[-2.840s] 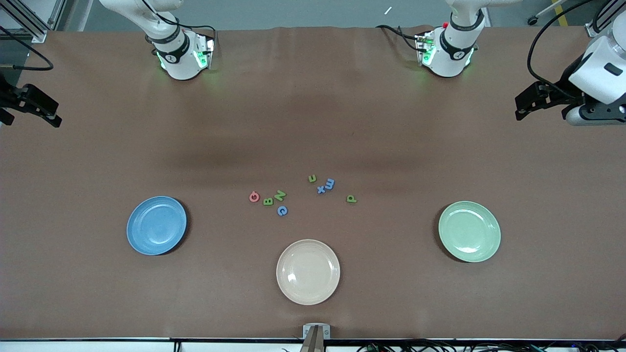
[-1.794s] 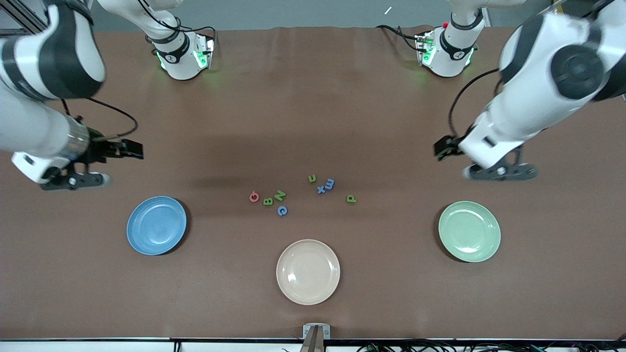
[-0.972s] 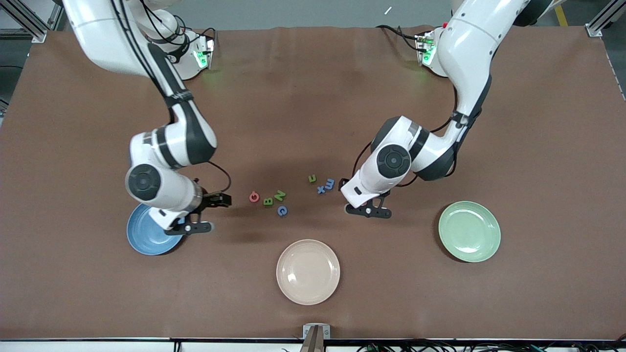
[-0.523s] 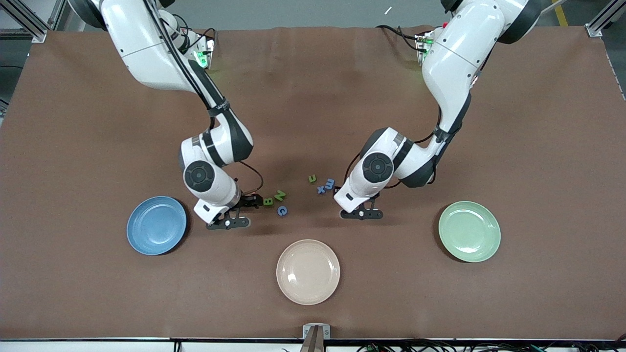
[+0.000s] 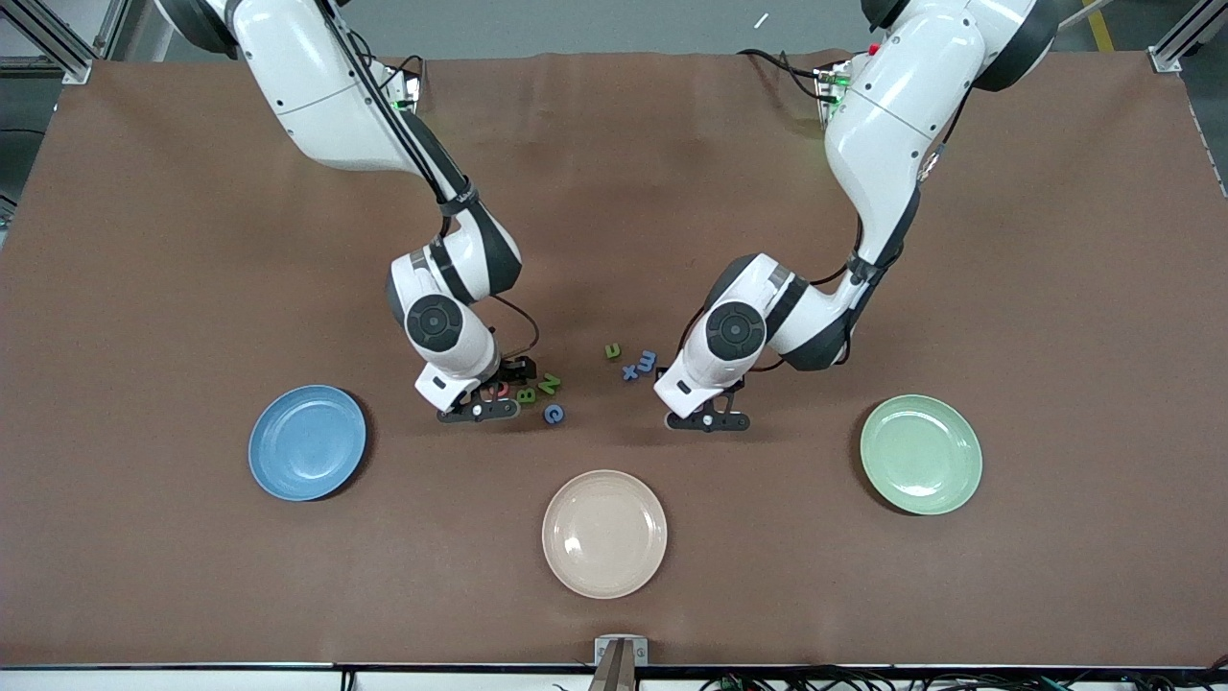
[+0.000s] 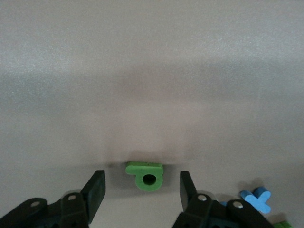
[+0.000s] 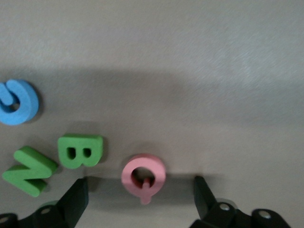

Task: Sort uppercase to blue plate, lowercase to green plate
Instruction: 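Put p on the green plate while the right gripper sets Q on blue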

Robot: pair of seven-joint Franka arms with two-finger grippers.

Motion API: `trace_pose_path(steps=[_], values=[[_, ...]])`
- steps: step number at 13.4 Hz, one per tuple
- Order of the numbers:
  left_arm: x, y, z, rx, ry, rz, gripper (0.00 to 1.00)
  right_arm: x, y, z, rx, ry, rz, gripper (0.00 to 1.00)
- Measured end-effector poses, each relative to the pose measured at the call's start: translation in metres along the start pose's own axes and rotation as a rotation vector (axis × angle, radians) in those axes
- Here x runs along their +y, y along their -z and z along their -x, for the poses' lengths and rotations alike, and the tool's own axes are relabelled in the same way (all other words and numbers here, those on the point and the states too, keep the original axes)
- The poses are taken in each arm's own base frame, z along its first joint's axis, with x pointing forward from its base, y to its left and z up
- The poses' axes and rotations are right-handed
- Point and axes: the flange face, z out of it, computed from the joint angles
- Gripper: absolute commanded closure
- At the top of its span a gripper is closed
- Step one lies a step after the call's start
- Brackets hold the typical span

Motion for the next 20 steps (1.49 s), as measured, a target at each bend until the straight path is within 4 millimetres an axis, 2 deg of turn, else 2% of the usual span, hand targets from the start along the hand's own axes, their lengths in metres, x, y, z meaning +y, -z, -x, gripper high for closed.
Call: trace_pose_path(steps=[3,6,8,9,10,12,13,15,17,18,20], values=[[-0.001,-0.002,0.0,0.03,-0.055,-0.048,0.29,0.001,0.005,-0.001,0.01,0.001,0.007,0.34],[-0.001,-0.006,0.0,0.033,-0.068,-0.06,0.29,0.006,0.008,-0.004,0.016,-0.005,0.01,0.5],[-0.001,-0.011,0.002,0.025,-0.068,-0.063,0.34,0.007,0.01,-0.004,0.018,-0.007,0.01,0.59],[-0.001,-0.012,0.002,0.024,-0.069,-0.063,0.4,0.008,0.011,-0.005,0.019,-0.008,0.011,0.66],[-0.001,-0.011,0.001,0.026,-0.069,-0.062,0.52,0.008,0.011,-0.005,0.019,-0.008,0.011,0.73],[0.0,-0.01,0.001,0.03,-0.071,-0.062,0.88,0.009,0.012,-0.005,0.02,-0.009,0.012,0.9],[0.001,-0.009,0.0,0.032,-0.072,-0.061,0.98,0.009,0.012,-0.005,0.021,-0.01,0.011,0.95],[0.001,-0.005,-0.003,0.04,-0.07,-0.057,0.99,0.017,0.019,-0.014,0.041,-0.024,0.012,0.95],[-0.005,0.006,-0.012,0.058,-0.055,-0.053,0.99,0.045,0.046,-0.04,0.061,-0.06,0.023,0.95],[-0.017,0.019,-0.021,0.067,-0.035,-0.057,0.99,0.066,0.065,-0.055,0.059,-0.057,0.028,0.95],[-0.059,0.061,-0.041,0.057,-0.02,-0.088,0.99,0.128,0.099,-0.081,0.05,-0.011,0.03,0.95]])
